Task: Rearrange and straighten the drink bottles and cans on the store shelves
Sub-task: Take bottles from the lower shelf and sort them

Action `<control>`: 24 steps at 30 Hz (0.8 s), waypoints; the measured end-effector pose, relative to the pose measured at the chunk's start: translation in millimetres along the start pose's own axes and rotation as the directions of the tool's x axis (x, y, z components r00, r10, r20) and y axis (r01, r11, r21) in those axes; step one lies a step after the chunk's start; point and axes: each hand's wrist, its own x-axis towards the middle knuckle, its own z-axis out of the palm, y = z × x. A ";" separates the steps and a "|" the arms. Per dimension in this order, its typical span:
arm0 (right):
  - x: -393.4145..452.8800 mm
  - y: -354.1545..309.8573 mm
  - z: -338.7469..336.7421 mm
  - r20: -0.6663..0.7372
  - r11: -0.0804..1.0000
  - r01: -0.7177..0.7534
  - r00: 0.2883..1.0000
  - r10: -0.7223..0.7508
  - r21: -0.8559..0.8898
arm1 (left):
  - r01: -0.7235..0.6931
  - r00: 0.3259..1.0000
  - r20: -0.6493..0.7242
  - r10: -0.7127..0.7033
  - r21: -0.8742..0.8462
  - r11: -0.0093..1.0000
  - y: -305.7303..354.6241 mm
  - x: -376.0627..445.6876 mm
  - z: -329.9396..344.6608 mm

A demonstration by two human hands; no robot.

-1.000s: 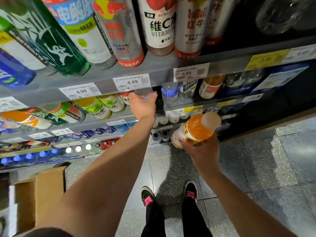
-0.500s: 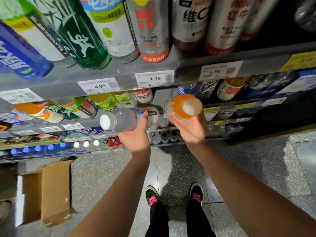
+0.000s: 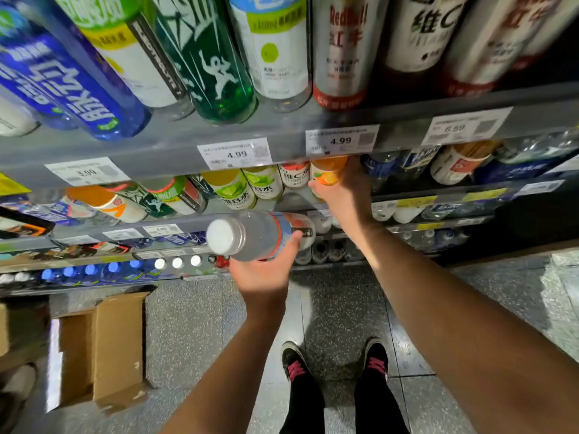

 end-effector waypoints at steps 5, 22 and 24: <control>-19.6 5.1 -24.4 0.024 0.972 -0.039 0.999 0.034 0.231 | -0.111 0.982 0.165 0.091 0.117 0.987 22.4 -9.5 -9.1; -66.4 -49.5 -301.1 0.145 0.892 0.086 0.975 -0.167 0.444 | -0.269 0.830 0.491 0.266 -0.066 0.961 186.5 -85.8 63.9; -62.4 -39.1 -314.0 0.176 0.904 0.079 0.970 -0.167 0.421 | -0.326 0.821 0.482 0.306 -0.043 0.944 208.2 -102.5 82.8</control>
